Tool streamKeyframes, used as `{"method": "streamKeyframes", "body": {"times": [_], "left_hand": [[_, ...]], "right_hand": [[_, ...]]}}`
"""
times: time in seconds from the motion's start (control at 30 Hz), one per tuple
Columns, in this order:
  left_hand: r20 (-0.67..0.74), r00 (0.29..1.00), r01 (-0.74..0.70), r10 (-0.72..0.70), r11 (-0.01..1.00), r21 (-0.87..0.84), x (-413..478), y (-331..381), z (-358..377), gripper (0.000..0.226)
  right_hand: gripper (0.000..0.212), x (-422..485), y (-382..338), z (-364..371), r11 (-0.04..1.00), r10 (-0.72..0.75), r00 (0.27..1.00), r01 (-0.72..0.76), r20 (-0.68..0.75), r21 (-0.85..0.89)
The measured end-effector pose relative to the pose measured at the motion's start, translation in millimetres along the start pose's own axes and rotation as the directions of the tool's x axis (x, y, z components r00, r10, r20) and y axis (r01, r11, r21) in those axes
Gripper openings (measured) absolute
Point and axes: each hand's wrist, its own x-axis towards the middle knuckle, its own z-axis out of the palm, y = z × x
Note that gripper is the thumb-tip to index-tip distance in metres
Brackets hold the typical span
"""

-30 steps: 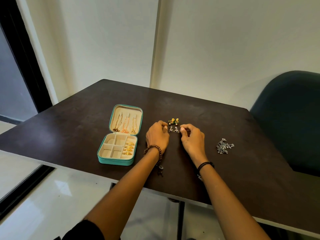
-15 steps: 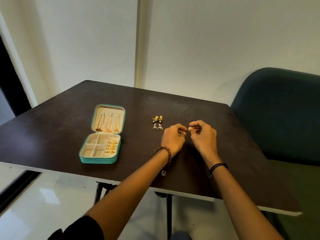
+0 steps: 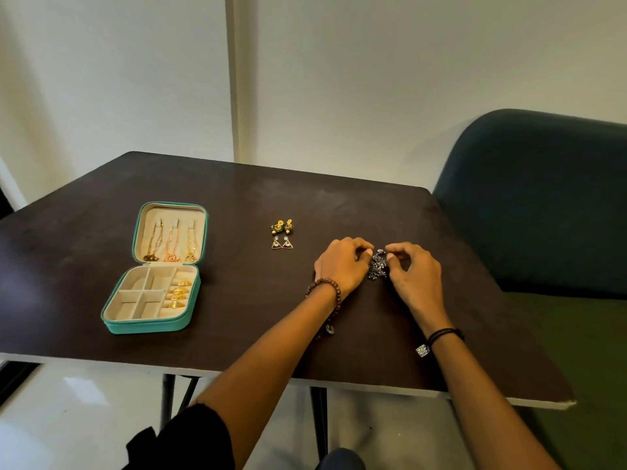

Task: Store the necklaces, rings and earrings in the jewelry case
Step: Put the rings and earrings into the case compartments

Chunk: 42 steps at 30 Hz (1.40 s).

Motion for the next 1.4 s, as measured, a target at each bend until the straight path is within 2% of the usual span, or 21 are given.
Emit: {"method": "streamKeyframes", "body": {"times": [0.2,0.47,0.6,0.77,0.87,1.13,1.4], "left_hand": [[0.004,1.000,-0.028,0.028,0.999,0.031,0,-4,3,0.024],[0.034,0.999,-0.043,0.043,0.999,0.016,-2,-3,-1,0.022],[0.013,0.998,-0.055,0.055,0.998,-0.029,-5,-2,-3,0.021],[-0.053,0.993,-0.118,0.110,0.975,-0.187,-9,-3,-6,0.028],[-0.062,0.987,-0.160,0.149,0.952,-0.260,-9,-4,-7,0.036],[-0.007,0.977,-0.203,0.213,0.925,-0.322,-8,-7,-5,0.028],[-0.015,0.974,-0.208,0.226,0.867,-0.453,-8,-11,-7,0.029]], "right_hand": [[0.017,0,0,0,0.999,0.000,0.997,0.004,0.075,-0.053],[0.015,0,-1,1,0.998,-0.010,0.996,0.016,0.094,-0.067],[0.007,-1,0,-1,1.000,-0.026,0.998,0.026,0.050,0.001],[0.005,-5,-3,-9,0.963,0.019,0.998,-0.003,-0.057,0.270],[0.009,-5,-7,-12,0.914,0.087,0.996,-0.074,-0.014,0.398],[0.007,-2,0,-8,0.883,0.083,0.994,-0.104,0.067,0.457],[0.012,-3,-3,-9,0.816,0.080,0.986,-0.149,0.147,0.558]]}}
